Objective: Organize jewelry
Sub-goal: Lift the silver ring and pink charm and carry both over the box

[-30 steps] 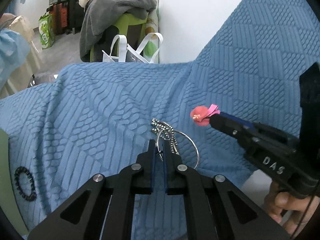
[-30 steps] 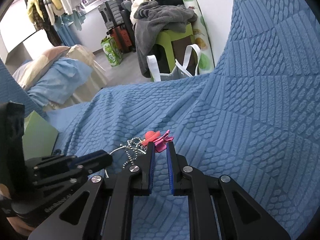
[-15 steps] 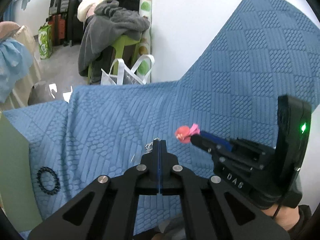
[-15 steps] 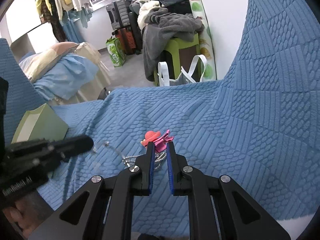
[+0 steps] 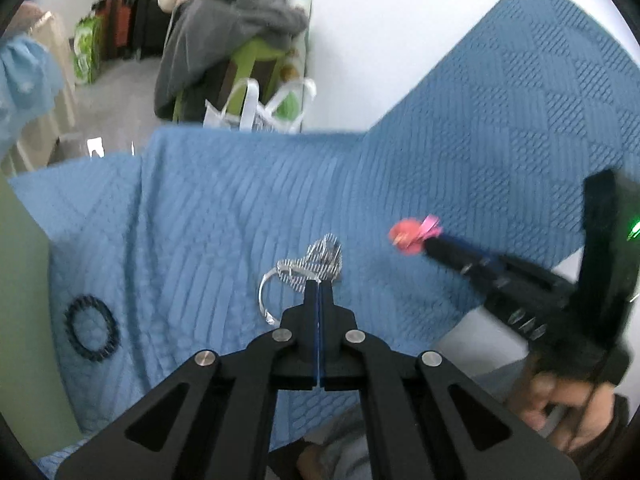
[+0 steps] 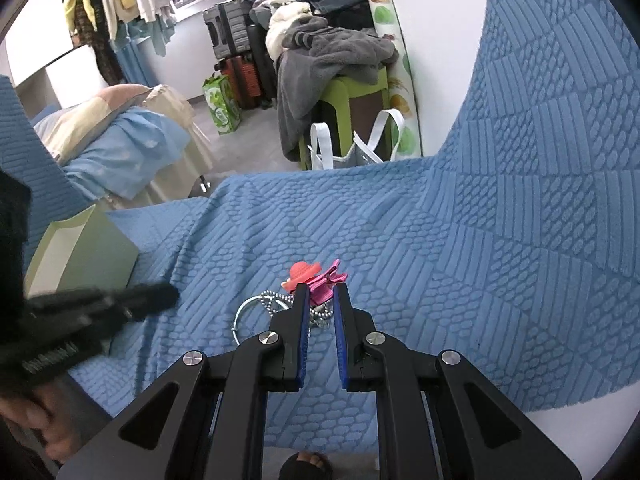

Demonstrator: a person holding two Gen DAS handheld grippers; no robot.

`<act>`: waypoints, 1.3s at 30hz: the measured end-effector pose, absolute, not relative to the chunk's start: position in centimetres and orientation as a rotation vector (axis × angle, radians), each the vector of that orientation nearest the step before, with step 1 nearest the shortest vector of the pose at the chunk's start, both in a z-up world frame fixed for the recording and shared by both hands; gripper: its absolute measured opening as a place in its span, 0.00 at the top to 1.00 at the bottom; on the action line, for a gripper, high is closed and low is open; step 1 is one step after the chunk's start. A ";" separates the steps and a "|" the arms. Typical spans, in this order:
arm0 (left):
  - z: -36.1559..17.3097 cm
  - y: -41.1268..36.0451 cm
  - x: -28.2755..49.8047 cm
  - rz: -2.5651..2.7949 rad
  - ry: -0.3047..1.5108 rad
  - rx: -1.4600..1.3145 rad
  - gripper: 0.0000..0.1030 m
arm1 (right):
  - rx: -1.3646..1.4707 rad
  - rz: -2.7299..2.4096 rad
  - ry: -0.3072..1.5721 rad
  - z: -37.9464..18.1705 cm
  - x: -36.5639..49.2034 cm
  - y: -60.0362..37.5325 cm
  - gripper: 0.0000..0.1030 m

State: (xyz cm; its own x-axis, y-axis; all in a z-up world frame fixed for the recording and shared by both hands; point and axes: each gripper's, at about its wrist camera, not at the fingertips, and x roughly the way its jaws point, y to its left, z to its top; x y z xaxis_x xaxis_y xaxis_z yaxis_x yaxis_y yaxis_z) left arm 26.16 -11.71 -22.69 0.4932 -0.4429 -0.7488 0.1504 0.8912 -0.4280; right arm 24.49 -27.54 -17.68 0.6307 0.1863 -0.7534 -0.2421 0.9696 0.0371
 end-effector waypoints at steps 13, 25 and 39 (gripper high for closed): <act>-27.0 -17.7 28.2 -0.445 1.070 -0.159 0.76 | -0.039 0.224 0.876 -18.8 24.8 -29.5 0.91; -29.6 -19.7 28.5 -0.399 1.081 0.034 0.77 | -0.027 0.235 0.865 -18.5 25.4 -29.7 0.91; -25.4 -16.6 27.3 -0.383 1.028 -0.139 0.98 | -0.013 0.234 0.861 -17.8 25.0 -29.2 0.91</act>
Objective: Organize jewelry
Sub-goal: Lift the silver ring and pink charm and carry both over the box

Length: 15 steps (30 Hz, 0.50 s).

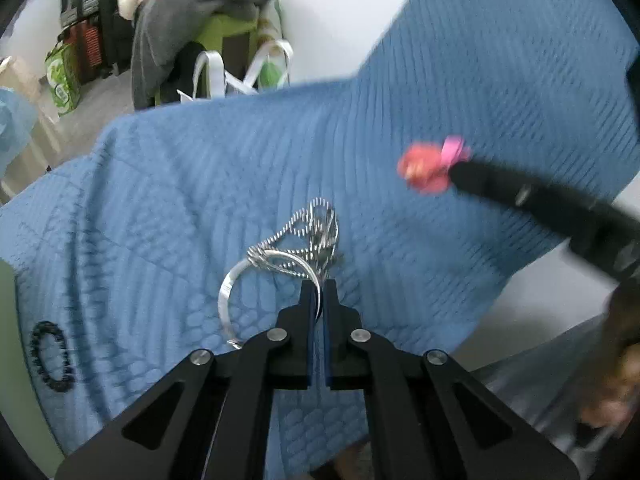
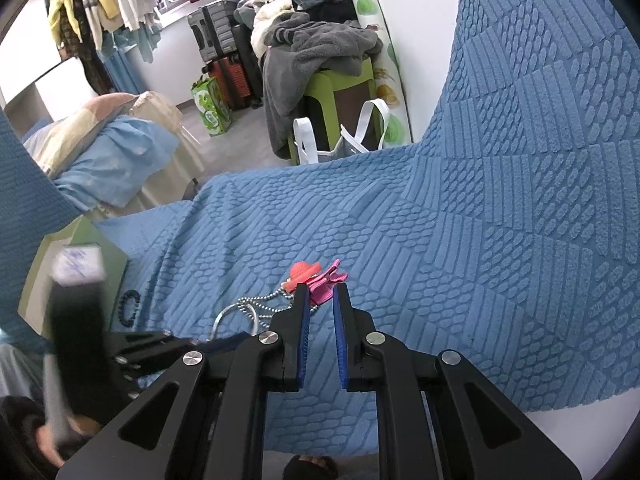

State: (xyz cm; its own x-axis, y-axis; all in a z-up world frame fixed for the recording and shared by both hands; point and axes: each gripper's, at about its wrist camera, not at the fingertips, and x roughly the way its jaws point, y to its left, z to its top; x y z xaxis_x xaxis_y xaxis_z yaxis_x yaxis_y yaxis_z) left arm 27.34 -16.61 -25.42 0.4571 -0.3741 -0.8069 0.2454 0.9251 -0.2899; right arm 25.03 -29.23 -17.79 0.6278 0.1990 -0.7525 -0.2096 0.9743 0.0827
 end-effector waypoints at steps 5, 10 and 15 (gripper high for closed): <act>-21.1 -13.4 27.0 -0.424 0.981 -0.251 0.98 | -0.011 0.237 0.831 -16.2 24.6 -28.5 0.91; -17.0 -11.0 26.5 -0.451 0.932 -0.329 0.98 | -0.017 0.244 0.792 -13.8 24.1 -27.4 0.91; -13.1 -9.3 25.8 -0.473 0.878 -0.349 0.98 | -0.019 0.261 0.757 -11.8 23.1 -26.1 0.91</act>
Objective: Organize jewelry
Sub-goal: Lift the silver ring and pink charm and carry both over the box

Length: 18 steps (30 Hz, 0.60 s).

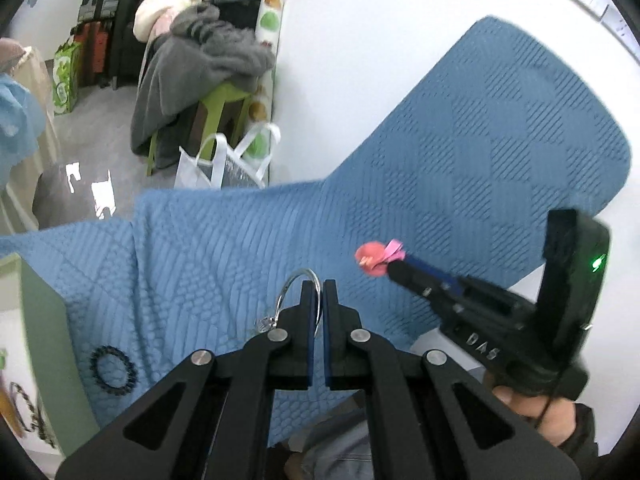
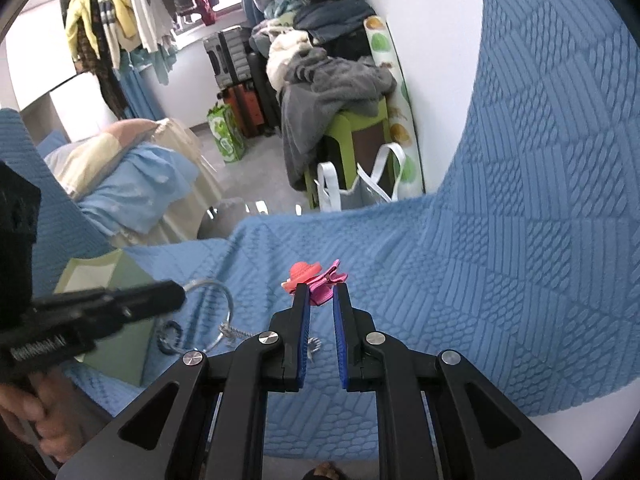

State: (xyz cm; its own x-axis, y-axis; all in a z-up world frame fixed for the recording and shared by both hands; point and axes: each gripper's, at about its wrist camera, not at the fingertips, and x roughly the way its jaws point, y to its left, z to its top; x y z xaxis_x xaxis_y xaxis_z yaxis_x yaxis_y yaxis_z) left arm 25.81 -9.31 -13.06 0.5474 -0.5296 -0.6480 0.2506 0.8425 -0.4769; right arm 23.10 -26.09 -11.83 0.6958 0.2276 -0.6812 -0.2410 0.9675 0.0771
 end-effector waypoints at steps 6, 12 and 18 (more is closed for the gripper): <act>-8.8 -6.9 24.8 -0.471 0.822 -0.350 0.98 | -0.048 0.282 0.725 -9.7 22.0 -24.1 0.91; -6.2 -4.4 24.5 -0.453 0.787 -0.357 0.98 | -0.068 0.317 0.677 -6.9 21.2 -21.3 0.91; -3.2 -1.1 23.3 -0.421 0.738 -0.359 0.98 | -0.097 0.362 0.633 -4.3 20.5 -17.9 0.91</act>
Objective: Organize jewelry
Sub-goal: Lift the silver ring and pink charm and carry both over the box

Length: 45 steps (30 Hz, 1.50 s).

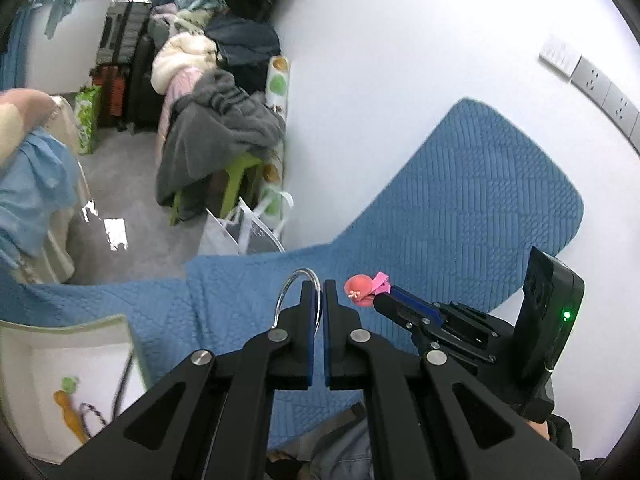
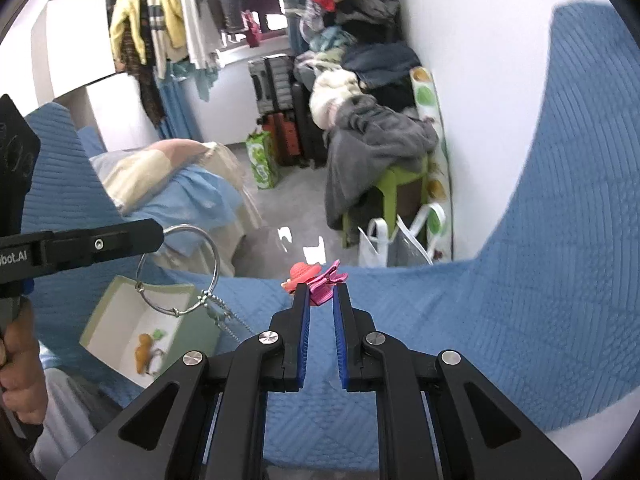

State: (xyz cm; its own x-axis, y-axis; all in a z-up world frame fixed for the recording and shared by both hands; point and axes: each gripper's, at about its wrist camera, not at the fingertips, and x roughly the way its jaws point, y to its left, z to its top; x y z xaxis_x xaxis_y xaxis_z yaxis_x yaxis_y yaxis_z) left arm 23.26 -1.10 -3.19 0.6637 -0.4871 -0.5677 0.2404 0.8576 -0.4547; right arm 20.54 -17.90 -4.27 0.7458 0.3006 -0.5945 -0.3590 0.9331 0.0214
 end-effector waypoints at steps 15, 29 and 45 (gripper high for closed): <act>2.2 7.9 20.5 -0.285 0.668 -0.330 0.98 | -0.163 0.512 0.573 0.1 19.8 -6.7 0.91; -3.3 15.2 18.5 -0.140 0.731 -0.367 0.98 | -0.222 0.613 0.686 -6.1 19.7 1.8 0.91; -16.8 19.0 16.9 -0.035 0.920 -0.418 0.98 | -0.288 0.606 0.909 -17.9 19.2 4.8 0.91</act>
State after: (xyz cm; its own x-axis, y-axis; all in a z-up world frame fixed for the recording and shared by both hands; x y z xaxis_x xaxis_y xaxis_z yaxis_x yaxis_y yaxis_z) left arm 16.94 19.00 -16.76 0.6112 -0.2062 -0.7642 -0.1468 0.9192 -0.3654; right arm 19.23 4.78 -17.90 0.4639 0.3679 -0.8059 -0.6029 0.7977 0.0171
